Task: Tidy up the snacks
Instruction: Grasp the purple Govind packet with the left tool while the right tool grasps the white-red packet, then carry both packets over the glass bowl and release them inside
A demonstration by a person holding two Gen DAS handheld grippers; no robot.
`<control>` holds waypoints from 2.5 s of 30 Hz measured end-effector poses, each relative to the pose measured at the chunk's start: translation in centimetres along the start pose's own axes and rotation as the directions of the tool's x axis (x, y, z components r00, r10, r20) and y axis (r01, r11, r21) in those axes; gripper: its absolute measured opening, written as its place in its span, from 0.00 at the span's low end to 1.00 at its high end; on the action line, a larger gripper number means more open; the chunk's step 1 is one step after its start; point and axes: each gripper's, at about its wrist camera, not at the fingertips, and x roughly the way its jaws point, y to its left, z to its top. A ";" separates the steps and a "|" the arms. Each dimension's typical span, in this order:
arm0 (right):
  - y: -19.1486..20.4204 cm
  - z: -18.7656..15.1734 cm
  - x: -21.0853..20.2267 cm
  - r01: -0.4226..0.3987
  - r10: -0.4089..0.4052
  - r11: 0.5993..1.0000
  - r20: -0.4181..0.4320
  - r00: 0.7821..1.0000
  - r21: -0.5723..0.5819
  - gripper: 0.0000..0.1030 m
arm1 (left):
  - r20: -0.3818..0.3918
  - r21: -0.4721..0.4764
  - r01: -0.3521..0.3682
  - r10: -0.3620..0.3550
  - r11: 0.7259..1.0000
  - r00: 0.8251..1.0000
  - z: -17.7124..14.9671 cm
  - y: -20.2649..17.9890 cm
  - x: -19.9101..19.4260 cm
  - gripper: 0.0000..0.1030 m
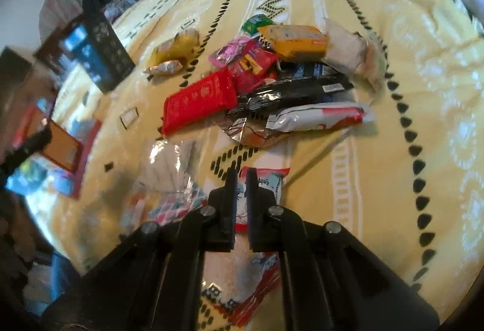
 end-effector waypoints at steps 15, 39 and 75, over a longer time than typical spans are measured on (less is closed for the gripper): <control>0.7 -0.3 1.3 0.042 -0.054 0.994 -0.120 0.991 -0.099 0.67 | -0.069 -0.006 0.018 -0.018 1.000 0.997 -1.3 -0.4 1.4 0.48; 2.4 0.2 -1.1 0.113 -0.110 0.993 0.065 0.992 -0.031 0.37 | -0.024 0.002 0.038 -0.038 0.999 0.999 -0.3 -0.9 -0.6 0.49; 42.7 10.1 -5.7 -0.280 0.432 0.747 0.121 0.894 -0.603 0.37 | 0.261 -0.385 -0.286 0.401 0.877 0.878 4.3 27.9 -22.2 0.48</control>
